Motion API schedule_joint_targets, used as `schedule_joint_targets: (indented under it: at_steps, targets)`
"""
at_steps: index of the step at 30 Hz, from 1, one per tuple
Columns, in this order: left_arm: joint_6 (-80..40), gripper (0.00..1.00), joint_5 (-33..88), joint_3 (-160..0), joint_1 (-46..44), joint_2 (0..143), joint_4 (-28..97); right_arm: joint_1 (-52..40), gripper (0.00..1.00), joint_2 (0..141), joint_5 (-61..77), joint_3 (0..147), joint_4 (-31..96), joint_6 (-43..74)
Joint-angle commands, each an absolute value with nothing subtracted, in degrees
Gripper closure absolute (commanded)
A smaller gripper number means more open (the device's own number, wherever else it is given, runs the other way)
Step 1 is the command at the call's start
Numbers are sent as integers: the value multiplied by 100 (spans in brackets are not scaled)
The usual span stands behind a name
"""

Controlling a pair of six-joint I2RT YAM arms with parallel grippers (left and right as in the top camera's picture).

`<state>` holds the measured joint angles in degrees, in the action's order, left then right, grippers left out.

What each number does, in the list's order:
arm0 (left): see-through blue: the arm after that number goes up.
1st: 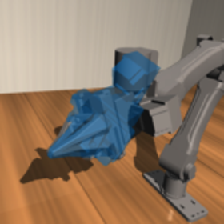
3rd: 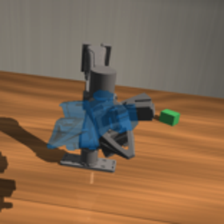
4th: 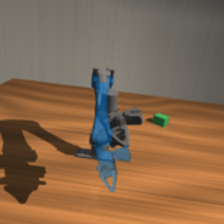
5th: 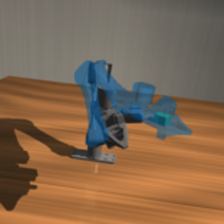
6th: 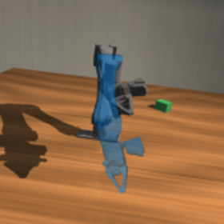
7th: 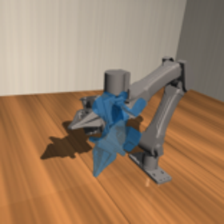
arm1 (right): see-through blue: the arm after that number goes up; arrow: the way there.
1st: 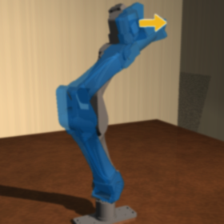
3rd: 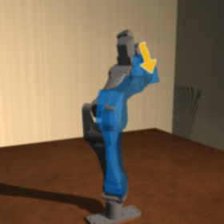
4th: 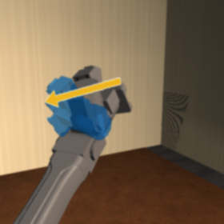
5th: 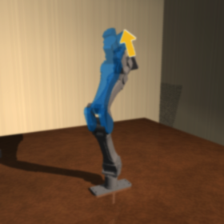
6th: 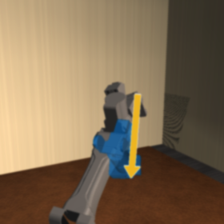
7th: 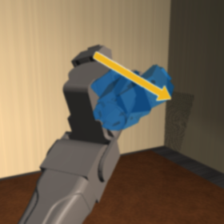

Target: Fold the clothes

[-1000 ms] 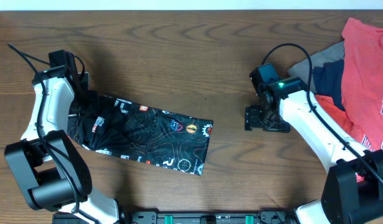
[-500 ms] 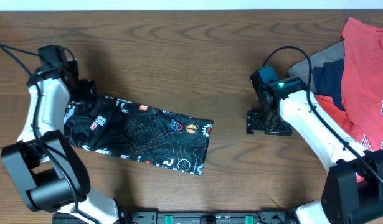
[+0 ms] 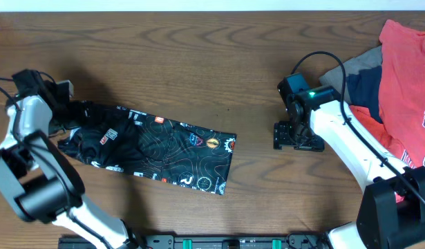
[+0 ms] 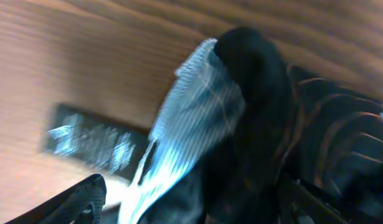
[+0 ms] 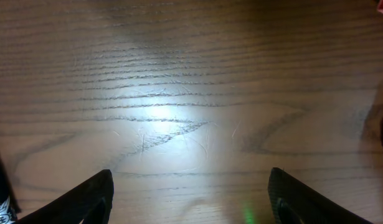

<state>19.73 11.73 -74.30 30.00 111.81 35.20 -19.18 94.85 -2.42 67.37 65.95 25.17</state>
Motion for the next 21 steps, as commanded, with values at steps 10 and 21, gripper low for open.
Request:
schedule_joint_targets:
  at_steps: [10, 21]
  targets:
    - [2095, 15, 1288, -7432, 3011, 11839, 3063, -1876, 23, 9483, -392, 6702, 6768, 2353]
    - [1673, 50, 1310, -7426, 3004, 11979, 3623, -1876, 23, 9483, -414, 6702, 6775, 2351]
